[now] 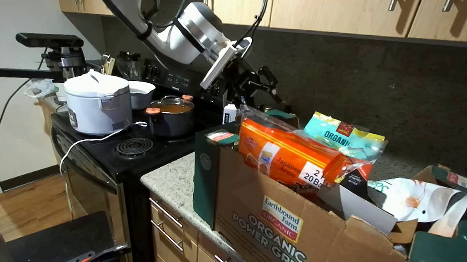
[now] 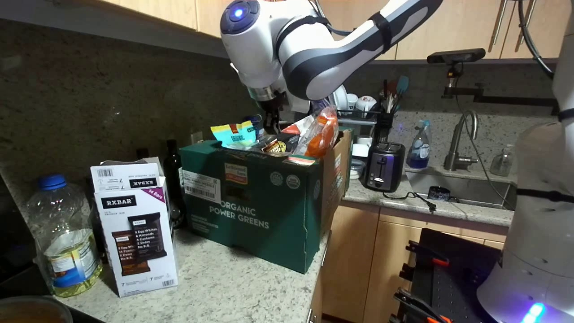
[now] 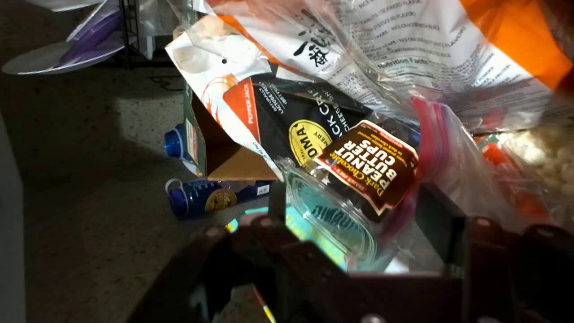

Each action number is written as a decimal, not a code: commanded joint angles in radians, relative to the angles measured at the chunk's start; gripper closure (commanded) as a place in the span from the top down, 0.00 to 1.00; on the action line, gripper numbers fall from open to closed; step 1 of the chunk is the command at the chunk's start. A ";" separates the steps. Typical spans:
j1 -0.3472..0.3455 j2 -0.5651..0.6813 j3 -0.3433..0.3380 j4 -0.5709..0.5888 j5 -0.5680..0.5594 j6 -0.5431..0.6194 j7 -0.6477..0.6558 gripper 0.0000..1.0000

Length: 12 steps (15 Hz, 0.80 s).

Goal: Put the tub of peanut butter cups in the box

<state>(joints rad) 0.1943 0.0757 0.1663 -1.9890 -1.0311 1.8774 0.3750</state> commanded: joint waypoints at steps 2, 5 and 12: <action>0.027 -0.125 0.040 -0.083 0.013 0.035 -0.022 0.85; 0.049 -0.169 0.068 -0.106 0.032 0.059 -0.039 1.00; 0.084 -0.257 0.098 -0.153 0.132 0.121 -0.139 1.00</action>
<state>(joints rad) 0.2757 -0.1165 0.2599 -2.0936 -0.9520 1.9567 0.2980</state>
